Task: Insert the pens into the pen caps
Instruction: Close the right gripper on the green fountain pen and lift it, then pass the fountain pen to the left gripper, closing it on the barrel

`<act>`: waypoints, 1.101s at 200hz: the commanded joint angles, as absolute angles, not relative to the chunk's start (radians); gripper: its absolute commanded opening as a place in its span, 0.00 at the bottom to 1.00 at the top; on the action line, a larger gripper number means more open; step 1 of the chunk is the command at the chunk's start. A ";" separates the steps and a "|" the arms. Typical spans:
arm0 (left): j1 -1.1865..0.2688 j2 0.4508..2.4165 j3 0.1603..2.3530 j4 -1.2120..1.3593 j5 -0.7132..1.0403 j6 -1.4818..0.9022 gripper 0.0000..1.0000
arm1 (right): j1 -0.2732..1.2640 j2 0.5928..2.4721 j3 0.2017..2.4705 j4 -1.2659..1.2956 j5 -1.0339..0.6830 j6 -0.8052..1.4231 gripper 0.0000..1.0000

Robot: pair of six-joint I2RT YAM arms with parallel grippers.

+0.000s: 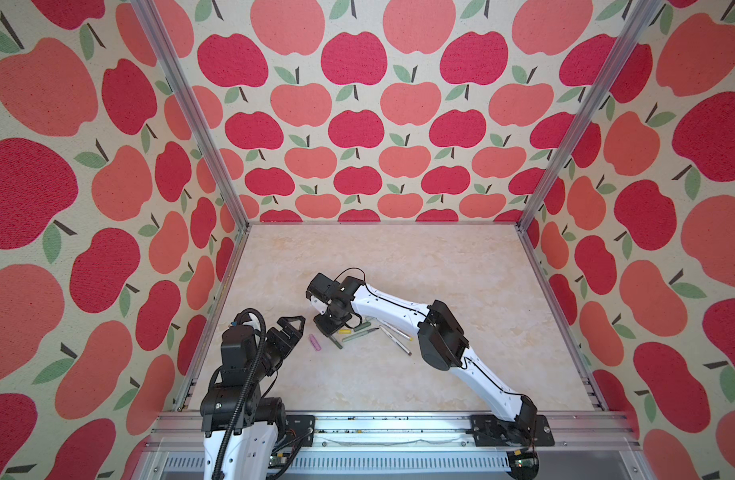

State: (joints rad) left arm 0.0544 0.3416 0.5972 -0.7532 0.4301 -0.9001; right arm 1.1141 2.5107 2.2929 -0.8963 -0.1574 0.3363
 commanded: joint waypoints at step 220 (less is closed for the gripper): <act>-0.341 0.703 0.587 -0.084 0.632 -0.785 0.87 | 0.904 1.788 1.628 -0.199 -0.529 0.693 0.10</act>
